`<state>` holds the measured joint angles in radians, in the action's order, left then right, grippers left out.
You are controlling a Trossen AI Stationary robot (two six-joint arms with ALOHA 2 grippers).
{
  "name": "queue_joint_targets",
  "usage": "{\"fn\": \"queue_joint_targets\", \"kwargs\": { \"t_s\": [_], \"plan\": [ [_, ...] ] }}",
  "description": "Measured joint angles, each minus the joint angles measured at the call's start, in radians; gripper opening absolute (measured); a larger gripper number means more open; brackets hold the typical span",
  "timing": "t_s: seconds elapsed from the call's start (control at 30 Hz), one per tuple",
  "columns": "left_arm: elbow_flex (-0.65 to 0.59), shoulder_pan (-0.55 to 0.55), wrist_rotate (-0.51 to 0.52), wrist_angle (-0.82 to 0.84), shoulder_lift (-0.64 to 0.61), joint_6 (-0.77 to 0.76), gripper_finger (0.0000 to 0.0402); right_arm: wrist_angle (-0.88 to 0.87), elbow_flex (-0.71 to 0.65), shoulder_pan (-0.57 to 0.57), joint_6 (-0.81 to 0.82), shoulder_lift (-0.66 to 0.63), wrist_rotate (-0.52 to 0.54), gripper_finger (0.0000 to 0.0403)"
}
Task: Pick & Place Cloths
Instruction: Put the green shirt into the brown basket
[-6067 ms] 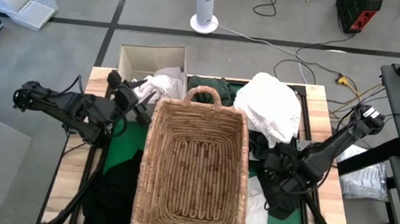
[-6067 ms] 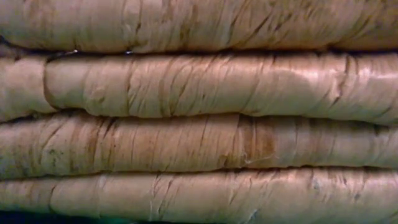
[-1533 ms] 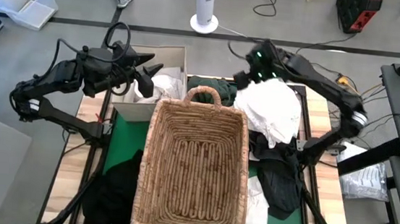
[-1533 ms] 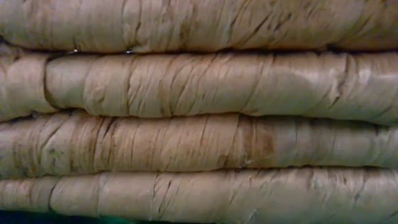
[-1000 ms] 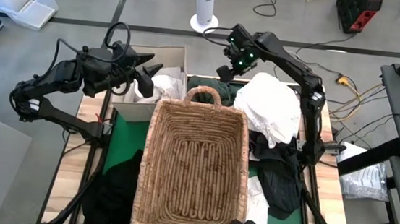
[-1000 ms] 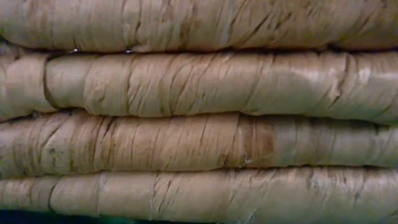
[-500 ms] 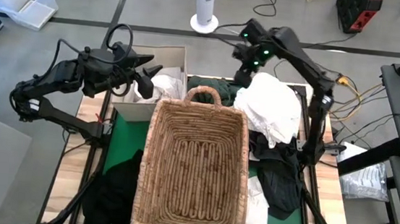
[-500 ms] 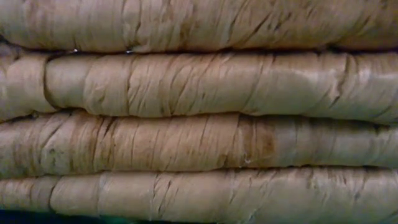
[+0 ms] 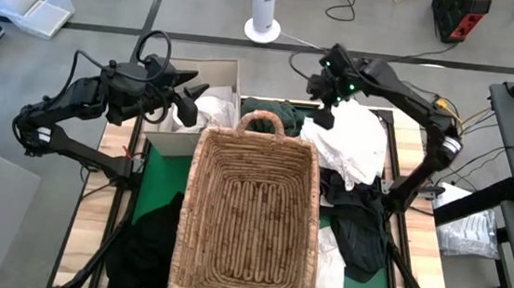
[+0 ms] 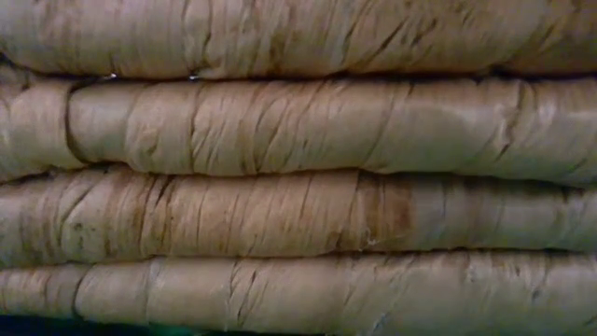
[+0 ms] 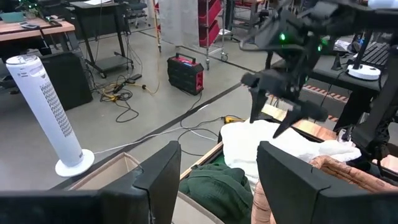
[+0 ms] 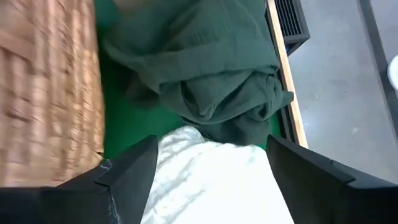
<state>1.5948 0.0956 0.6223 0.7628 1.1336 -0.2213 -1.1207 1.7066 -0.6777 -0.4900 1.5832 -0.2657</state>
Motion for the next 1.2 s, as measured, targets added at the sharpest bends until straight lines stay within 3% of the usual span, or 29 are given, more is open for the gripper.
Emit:
{"fn": "queue_joint_targets", "kwargs": {
  "t_s": [0.3, 0.57, 0.8, 0.97, 1.2],
  "plan": [
    [0.0, 0.0, 0.025, -0.016, 0.0, -0.009, 0.019, 0.42, -0.401, -0.044, 0.037, -0.155, -0.004, 0.0274],
    [0.0, 0.0, 0.025, -0.023, 0.0, -0.027, 0.019, 0.687, -0.624, -0.045, 0.064, -0.163, -0.005, 0.029],
    [0.0, 0.0, 0.026, -0.024, 0.0, -0.068, 0.019, 0.831, -0.724, -0.064, 0.087, -0.142, -0.019, 0.0309],
    [0.0, 0.0, 0.026, -0.024, 0.0, -0.094, 0.019, 0.908, -0.772, -0.115, 0.115, -0.14, -0.13, 0.0318],
    [0.0, 0.0, 0.026, -0.024, 0.0, -0.104, 0.019, 1.032, -0.821, -0.151, 0.113, -0.139, -0.206, 0.0317]
  ]
}}
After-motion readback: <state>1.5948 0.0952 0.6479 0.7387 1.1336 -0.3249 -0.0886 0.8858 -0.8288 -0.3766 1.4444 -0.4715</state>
